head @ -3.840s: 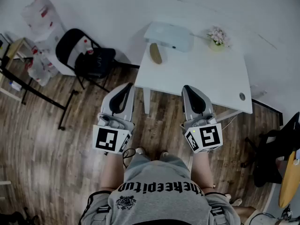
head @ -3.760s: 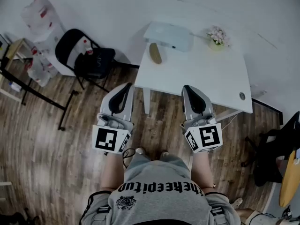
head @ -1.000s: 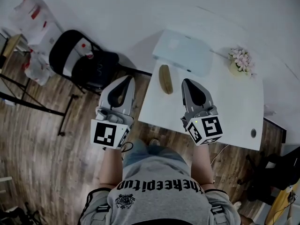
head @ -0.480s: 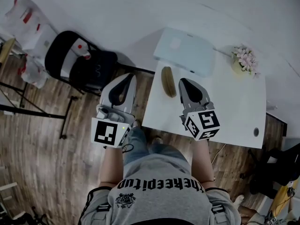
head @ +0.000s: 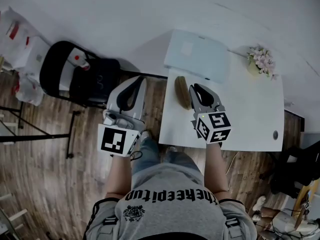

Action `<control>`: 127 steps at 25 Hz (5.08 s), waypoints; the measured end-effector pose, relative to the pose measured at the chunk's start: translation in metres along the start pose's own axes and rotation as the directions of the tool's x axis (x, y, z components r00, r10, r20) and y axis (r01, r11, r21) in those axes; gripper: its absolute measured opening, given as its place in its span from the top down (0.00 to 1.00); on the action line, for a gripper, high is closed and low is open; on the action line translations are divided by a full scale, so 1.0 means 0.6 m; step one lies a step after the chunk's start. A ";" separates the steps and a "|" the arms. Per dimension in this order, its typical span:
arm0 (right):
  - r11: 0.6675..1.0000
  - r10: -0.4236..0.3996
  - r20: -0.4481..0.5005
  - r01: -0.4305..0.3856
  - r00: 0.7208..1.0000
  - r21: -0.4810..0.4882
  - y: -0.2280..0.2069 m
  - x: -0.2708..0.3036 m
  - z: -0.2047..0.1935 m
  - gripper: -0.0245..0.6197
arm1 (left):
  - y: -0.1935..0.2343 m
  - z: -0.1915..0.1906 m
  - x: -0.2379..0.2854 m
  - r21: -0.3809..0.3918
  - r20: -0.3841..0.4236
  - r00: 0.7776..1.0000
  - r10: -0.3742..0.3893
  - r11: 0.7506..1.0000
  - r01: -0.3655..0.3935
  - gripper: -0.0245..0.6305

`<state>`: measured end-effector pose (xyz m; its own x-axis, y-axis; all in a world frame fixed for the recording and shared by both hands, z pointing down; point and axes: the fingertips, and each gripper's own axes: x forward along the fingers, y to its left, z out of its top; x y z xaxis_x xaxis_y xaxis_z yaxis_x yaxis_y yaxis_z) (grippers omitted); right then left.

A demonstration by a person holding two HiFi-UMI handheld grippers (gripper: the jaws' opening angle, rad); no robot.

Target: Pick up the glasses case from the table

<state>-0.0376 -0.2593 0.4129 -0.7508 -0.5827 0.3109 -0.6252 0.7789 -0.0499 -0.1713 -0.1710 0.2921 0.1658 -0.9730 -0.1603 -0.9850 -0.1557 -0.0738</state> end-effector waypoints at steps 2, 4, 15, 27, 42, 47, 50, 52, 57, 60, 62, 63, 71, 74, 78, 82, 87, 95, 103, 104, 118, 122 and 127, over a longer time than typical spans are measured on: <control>1.000 -0.018 -0.027 0.018 0.999 0.004 -0.003 0.015 -0.011 0.86 | 0.013 -0.005 0.011 -0.009 -0.003 1.000 -0.018 1.000 0.018 0.93; 0.999 -0.034 -0.055 0.034 0.998 0.006 -0.005 0.030 -0.024 0.84 | 0.025 -0.011 0.020 -0.016 -0.005 0.999 -0.036 0.999 0.036 0.93; 0.995 -0.096 -0.198 0.100 0.976 0.013 -0.018 0.083 -0.100 0.78 | 0.067 -0.044 0.064 -0.056 -0.017 0.992 -0.122 0.991 0.120 0.93; 0.988 -0.142 -0.343 0.154 0.929 0.007 -0.033 0.120 -0.172 0.66 | 0.093 -0.081 0.114 -0.113 -0.022 0.979 -0.204 0.973 0.200 0.93; 0.985 -0.158 -0.475 0.171 0.866 -0.017 -0.030 0.155 -0.234 0.54 | 0.116 -0.124 0.166 -0.152 -0.044 0.954 -0.295 0.946 0.285 0.93; 0.984 -0.165 -0.511 0.175 0.844 -0.028 -0.030 0.159 -0.253 0.54 | 0.120 -0.141 0.174 -0.149 -0.069 0.945 -0.320 0.940 0.308 0.93; 0.984 -0.169 -0.517 0.177 0.839 -0.034 -0.030 0.163 -0.256 0.54 | 0.123 -0.147 0.177 -0.155 -0.073 0.943 -0.326 0.937 0.312 0.93; 0.984 -0.167 -0.520 0.175 0.838 -0.034 -0.033 0.164 -0.257 0.54 | 0.124 -0.150 0.180 -0.159 -0.072 0.942 -0.327 0.936 0.313 0.93; 0.985 -0.164 -0.512 0.168 0.843 -0.039 -0.035 0.164 -0.256 0.55 | 0.120 -0.152 0.182 -0.154 -0.075 0.940 -0.334 0.935 0.320 0.93; 0.980 -0.165 -0.486 0.197 0.858 0.017 -0.039 0.159 -0.251 0.56 | 0.117 -0.148 0.184 -0.155 -0.067 0.939 -0.336 0.934 0.323 0.93; 0.976 -0.168 -0.452 0.212 0.876 0.048 -0.042 0.153 -0.243 0.56 | 0.113 -0.146 0.184 -0.156 -0.062 0.939 -0.337 0.933 0.325 0.93; 0.975 -0.174 -0.434 0.217 0.884 0.051 -0.042 0.150 -0.237 0.56 | 0.111 -0.144 0.184 -0.155 -0.060 0.939 -0.339 0.932 0.327 0.93; 0.965 -0.226 -0.272 0.254 0.935 0.071 -0.048 0.106 -0.167 0.56 | 0.067 -0.122 0.177 -0.137 -0.041 0.931 -0.362 0.925 0.354 0.93; 0.961 -0.243 -0.219 0.266 0.945 0.080 -0.049 0.084 -0.141 0.56 | 0.049 -0.113 0.171 -0.127 -0.047 0.929 -0.368 0.924 0.359 0.93; 0.955 -0.260 -0.139 0.276 0.956 0.111 -0.052 0.053 -0.109 0.56 | 0.024 -0.098 0.162 -0.112 -0.039 0.925 -0.377 0.922 0.371 0.93; 0.949 -0.264 -0.070 0.272 0.962 0.159 -0.054 0.020 -0.082 0.56 | 0.000 -0.083 0.153 -0.105 -0.029 0.925 -0.379 0.921 0.374 0.93; 0.950 -0.274 -0.007 0.271 0.962 0.157 -0.049 -0.022 -0.050 0.56 | -0.028 -0.061 0.137 -0.102 0.000 0.924 -0.382 0.919 0.380 0.93; 0.950 -0.289 0.098 0.273 0.952 0.151 -0.039 -0.082 0.002 0.56 | -0.065 -0.035 0.114 -0.081 0.012 0.920 -0.393 0.916 0.392 0.93; 0.950 -0.303 0.159 0.284 0.940 0.129 -0.035 -0.143 0.027 0.56 | -0.110 -0.011 0.090 -0.068 0.033 0.915 -0.402 0.913 0.403 0.93; 0.950 -0.303 0.166 0.285 0.938 0.127 -0.034 -0.150 0.029 0.56 | -0.115 -0.008 0.087 -0.067 0.038 0.915 -0.402 0.913 0.403 0.93; 0.950 -0.313 0.255 0.299 0.915 0.091 -0.023 -0.230 0.062 0.56 | -0.169 0.023 0.055 -0.048 0.072 0.911 -0.406 0.911 0.410 0.93; 0.949 -0.316 0.275 0.303 0.908 0.089 -0.020 -0.253 0.067 0.56 | -0.185 0.027 0.046 -0.038 0.065 0.909 -0.412 0.909 0.415 0.93; 0.946 -0.323 0.301 0.310 0.897 0.091 -0.018 -0.281 0.074 0.56 | -0.202 0.030 0.035 -0.030 0.056 0.907 -0.417 0.908 0.419 0.93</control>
<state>0.0862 -0.1796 0.3191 -0.5357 -0.8443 0.0090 -0.8440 0.5351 -0.0367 -0.0473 -0.1694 0.2801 0.5634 -0.8084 -0.1703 -0.8261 -0.5538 -0.1042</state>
